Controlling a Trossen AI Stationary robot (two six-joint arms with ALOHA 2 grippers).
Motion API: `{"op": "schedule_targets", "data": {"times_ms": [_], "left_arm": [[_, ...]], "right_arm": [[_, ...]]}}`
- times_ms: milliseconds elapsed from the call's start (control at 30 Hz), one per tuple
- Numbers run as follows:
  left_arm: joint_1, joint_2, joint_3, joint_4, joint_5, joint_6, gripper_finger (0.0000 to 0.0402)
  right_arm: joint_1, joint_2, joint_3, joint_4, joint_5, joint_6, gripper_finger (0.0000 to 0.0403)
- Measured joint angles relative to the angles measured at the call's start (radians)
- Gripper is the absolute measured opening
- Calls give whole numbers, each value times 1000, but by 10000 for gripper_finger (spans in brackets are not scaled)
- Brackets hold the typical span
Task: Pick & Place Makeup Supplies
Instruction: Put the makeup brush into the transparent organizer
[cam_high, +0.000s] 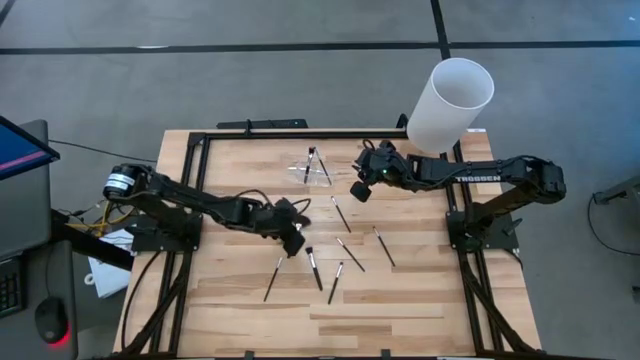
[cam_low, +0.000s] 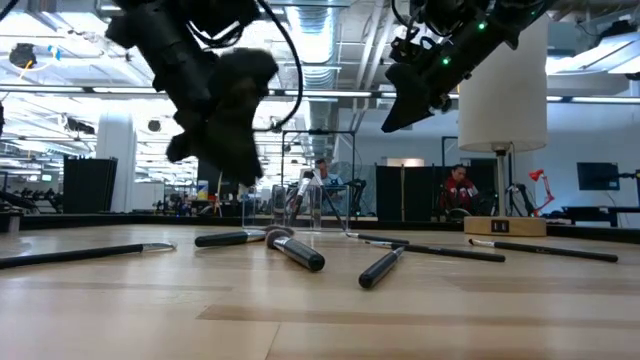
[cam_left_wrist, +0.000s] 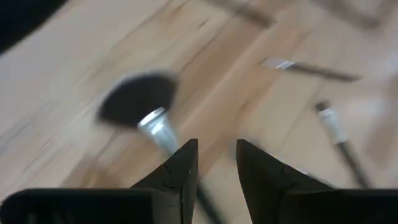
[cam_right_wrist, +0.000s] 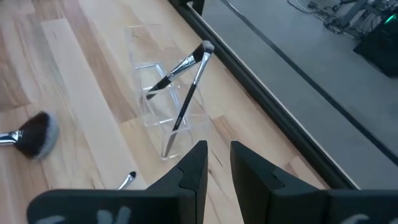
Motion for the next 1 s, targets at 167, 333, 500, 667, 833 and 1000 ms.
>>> {"op": "schedule_targets", "data": {"times_ms": [167, 333, 500, 667, 833, 1000], "left_arm": [[48, 46, 40, -45, 103, -41, 111], [97, 100, 66, -46, 151, -41, 140], [132, 153, 71, -77, 198, -39, 168], [146, 160, 71, -112, 199, -39, 178], [143, 155, 71, -109, 209, -39, 179], [138, 166, 71, -93, 213, -42, 179]], "right_arm": [[6, 0, 0, -15, -1, 0, 61], [15, 0, 0, -15, -6, 0, 61], [15, 0, 0, -19, -23, 1, 61], [15, 0, 0, -23, -26, 1, 61], [15, 0, 0, -23, -25, 1, 61], [15, 0, 0, -13, -25, 1, 61]]}}
